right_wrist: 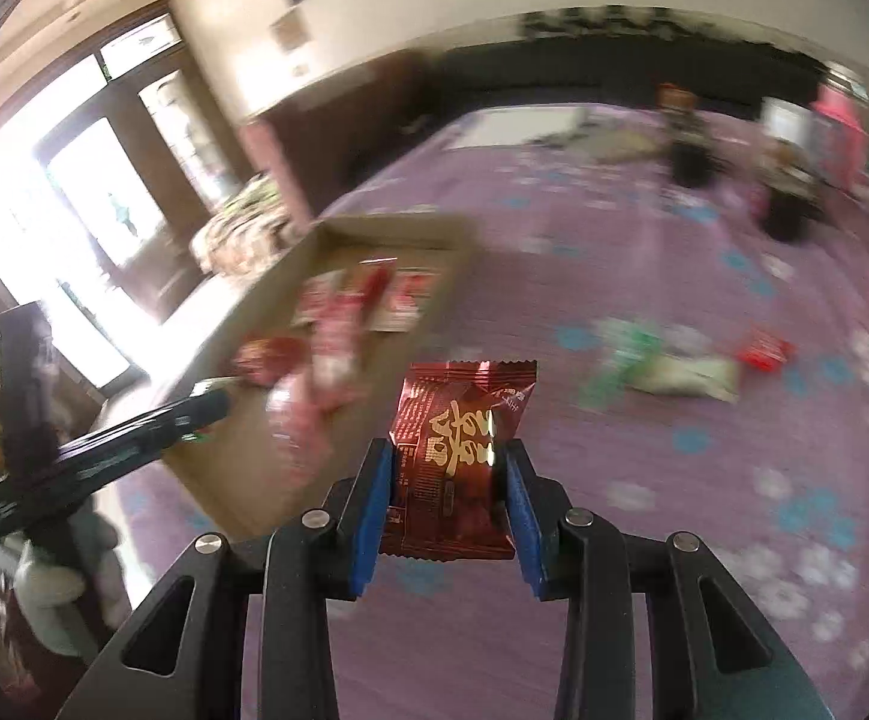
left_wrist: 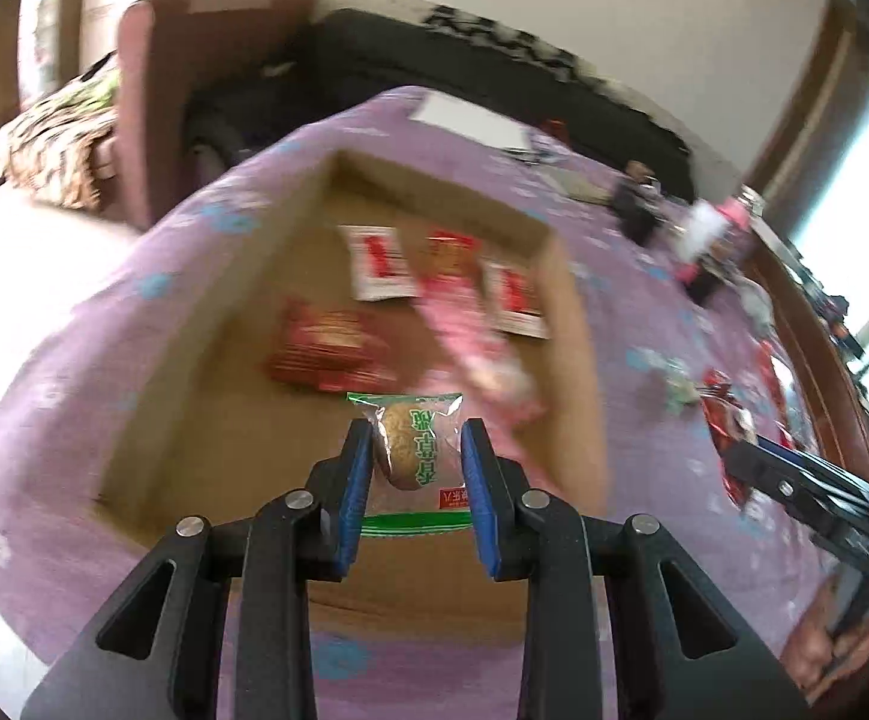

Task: Organize snacks
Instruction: 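Carry both snacks to the box and release them inside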

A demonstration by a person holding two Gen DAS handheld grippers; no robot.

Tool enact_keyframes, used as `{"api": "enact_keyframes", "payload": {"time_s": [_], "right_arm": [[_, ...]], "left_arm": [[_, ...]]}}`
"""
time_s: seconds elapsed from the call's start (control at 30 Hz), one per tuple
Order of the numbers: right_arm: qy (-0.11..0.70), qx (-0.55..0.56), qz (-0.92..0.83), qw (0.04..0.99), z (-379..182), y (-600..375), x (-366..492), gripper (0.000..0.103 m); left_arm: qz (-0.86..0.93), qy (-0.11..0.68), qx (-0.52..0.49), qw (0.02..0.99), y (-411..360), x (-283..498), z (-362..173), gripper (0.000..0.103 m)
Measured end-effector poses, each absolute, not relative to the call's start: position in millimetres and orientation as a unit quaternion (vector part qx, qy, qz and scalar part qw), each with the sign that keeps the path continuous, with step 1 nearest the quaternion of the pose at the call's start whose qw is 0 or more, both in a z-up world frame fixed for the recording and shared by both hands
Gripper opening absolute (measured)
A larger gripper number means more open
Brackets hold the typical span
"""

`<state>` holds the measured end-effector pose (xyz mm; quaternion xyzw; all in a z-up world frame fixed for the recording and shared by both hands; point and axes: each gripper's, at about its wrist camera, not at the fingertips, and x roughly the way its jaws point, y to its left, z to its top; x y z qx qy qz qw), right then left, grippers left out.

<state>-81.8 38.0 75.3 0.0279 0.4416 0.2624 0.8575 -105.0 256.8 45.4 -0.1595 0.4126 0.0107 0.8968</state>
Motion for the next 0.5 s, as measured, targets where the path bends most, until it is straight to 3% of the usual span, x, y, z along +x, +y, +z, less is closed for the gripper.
{"api": "enact_keyframes", "payload": {"time_s": [0.5], "right_arm": [[0.484, -0.025, 0.344, 0.805, 29.6, 182.1, -74.6, 0.037]], "left_arm": [[0.042, 0.436, -0.185, 0.88, 302.4, -82.6, 16.2, 0.032]]}}
